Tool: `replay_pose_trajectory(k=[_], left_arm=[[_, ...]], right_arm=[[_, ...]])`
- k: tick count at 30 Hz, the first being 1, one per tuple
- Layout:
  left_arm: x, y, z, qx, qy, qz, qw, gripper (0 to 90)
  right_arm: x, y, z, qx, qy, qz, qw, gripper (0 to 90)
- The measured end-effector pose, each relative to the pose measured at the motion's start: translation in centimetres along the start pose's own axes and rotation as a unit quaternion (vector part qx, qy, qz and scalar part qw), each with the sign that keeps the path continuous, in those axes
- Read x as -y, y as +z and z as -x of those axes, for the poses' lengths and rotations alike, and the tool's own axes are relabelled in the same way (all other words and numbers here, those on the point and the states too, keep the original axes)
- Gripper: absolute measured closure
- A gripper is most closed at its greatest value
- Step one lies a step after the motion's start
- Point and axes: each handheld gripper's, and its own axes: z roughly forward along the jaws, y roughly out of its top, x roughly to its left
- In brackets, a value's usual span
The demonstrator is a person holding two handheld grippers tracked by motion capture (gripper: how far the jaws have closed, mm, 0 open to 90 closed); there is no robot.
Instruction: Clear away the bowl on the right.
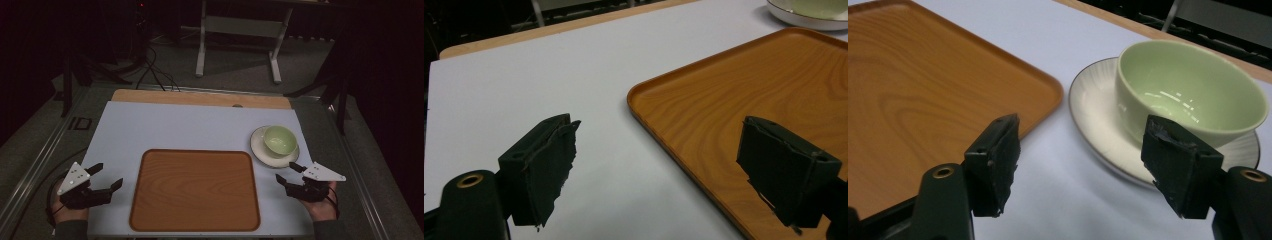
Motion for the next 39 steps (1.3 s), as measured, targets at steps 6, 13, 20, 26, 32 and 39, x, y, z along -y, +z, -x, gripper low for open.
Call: replay_pose_trajectory(k=[6, 13, 20, 26, 32, 39], left_arm=[[0.0, 0.0, 0.0, -0.001, 0.000, 0.002, 1.0000, 15.5], [0.0, -0.1, 0.0, -0.002, 0.000, 0.004, 1.0000, 15.6], [0.0, -0.1, 0.0, -0.001, 0.000, 0.006, 1.0000, 15.6], [0.0, -0.1, 0.0, 0.002, 0.002, 0.009, 1.0000, 15.6], [0.0, -0.2, 0.0, 0.005, 0.005, 0.014, 0.9999, 15.6], [0.0, -0.2, 0.0, 0.007, 0.006, 0.015, 0.9998, 15.6]], right_arm=[[-1.0, 0.5, 1.0, 0.004, -0.006, -0.003, 1.0000, 30.0], [-1.5, 1.1, 2.4, 0.010, -0.003, -0.006, 0.9999, 29.8], [-1.8, 1.4, 3.7, 0.015, -0.004, -0.011, 0.9998, 29.9], [-2.0, 1.9, 4.8, 0.021, 0.004, -0.016, 0.9997, 29.9], [-2.2, 2.6, 5.5, 0.023, 0.003, -0.021, 0.9995, 30.0], [-2.4, 3.3, 6.1, 0.029, 0.003, -0.029, 0.9991, 30.3]])
